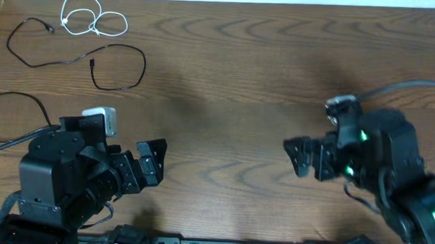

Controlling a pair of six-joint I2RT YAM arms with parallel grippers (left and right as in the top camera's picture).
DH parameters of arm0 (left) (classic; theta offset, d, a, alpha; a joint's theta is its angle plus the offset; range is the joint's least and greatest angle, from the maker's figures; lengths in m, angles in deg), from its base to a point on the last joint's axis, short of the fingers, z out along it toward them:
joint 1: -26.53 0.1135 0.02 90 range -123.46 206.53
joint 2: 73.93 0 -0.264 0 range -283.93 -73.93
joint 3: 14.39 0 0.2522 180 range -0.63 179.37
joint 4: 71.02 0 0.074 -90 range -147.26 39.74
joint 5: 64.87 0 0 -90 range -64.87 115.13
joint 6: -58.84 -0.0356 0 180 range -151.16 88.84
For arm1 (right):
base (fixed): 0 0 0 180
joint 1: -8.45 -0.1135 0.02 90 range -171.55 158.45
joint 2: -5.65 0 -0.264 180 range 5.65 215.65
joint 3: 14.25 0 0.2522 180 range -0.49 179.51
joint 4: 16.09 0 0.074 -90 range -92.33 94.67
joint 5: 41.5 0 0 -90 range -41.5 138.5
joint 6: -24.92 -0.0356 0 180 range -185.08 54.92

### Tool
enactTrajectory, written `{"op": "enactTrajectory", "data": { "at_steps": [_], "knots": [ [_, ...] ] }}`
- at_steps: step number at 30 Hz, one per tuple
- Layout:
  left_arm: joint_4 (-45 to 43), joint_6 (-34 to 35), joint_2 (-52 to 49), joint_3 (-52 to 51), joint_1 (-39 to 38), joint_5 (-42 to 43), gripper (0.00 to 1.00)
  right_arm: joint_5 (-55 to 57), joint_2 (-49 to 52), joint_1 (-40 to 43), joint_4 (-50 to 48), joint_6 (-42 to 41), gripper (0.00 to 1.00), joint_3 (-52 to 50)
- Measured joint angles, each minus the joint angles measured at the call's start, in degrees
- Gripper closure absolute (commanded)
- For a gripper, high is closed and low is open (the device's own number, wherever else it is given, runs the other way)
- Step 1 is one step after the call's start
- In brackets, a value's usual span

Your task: Untangle cables

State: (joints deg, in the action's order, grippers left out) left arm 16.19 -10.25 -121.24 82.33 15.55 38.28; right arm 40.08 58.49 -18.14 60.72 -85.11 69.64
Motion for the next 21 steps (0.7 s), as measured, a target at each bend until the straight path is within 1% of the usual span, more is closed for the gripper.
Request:
{"op": "enactTrajectory", "data": {
  "at_steps": [6, 10, 21],
  "knots": [
    [0.02, 0.0, 0.0, 0.0, 0.0, -0.02, 0.01, 6.71, -5.09, -1.68, 6.34, -0.44, 0.01, 0.0],
    [0.02, 0.0, 0.0, 0.0, 0.0, -0.02, 0.01, 8.24, -5.29, -1.73, 9.2, -0.57, 0.01, 0.0],
    [0.02, 0.0, 0.0, 0.0, 0.0, 0.0, 0.01, 8.28, -4.81, -1.73, 9.55, -1.84, 0.01, 0.0]
  ]
}}
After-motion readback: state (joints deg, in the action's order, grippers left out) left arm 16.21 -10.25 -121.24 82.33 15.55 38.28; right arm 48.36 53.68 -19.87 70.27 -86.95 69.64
